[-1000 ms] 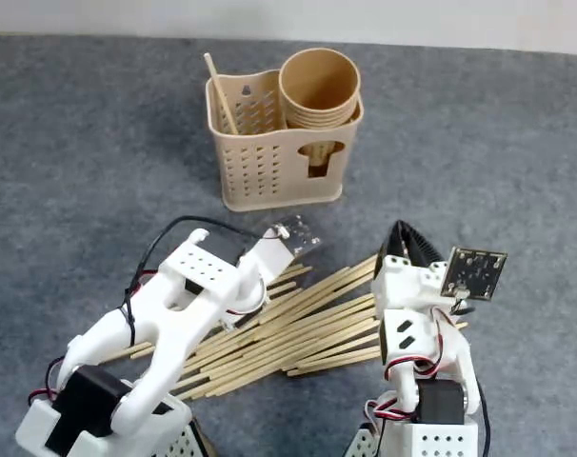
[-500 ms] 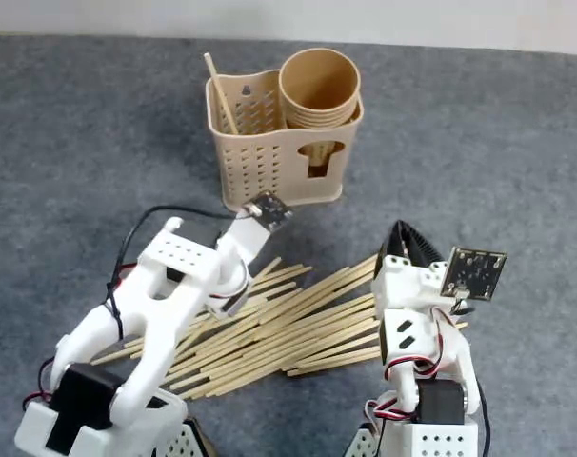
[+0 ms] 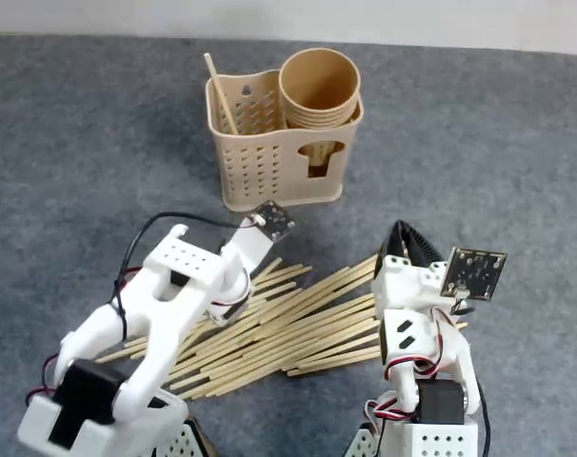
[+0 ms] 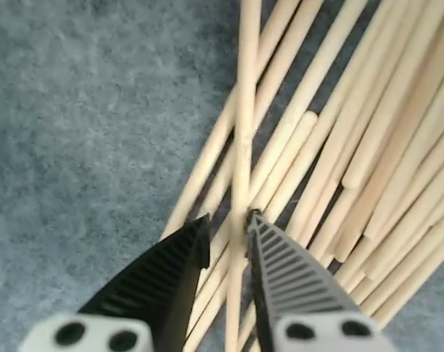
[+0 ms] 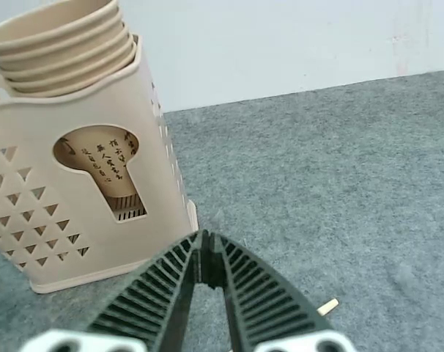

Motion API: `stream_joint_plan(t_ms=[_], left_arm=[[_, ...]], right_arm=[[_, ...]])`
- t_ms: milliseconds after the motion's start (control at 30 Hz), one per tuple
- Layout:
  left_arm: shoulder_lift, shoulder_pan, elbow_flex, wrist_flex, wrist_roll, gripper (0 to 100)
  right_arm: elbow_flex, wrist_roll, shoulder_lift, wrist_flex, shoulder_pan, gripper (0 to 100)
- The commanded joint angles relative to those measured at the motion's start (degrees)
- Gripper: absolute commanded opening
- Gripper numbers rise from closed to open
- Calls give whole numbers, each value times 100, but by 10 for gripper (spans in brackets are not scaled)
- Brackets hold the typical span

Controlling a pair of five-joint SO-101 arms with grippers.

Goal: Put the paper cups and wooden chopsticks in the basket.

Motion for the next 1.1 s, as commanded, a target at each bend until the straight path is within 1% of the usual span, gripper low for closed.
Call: stream_joint_plan(t_ms=[0,100,200,367,533,833,1067], left_arm=[[514,127,-444,-26,-26,84],[963,110,-743,44,-18,52],[1007,145,-796,123,-26,6],[708,119,-778,149,-26,5],[22,136,-769,501,-26,5],[-1411,110,-655,826,-26,5],[-2668,127,-1270,1090,-18,5]], right_arm=[[-13,-9,-119,-215,31,5],[-13,-9,-119,-215,31,5],[-13,-9,-119,-215,31,5],[-13,-9,-119,-215,31,5],[-13,-9,-119,-215,31,5],[-4,-9,-119,-215,31,5],[-4,-9,-119,-215,31,5]])
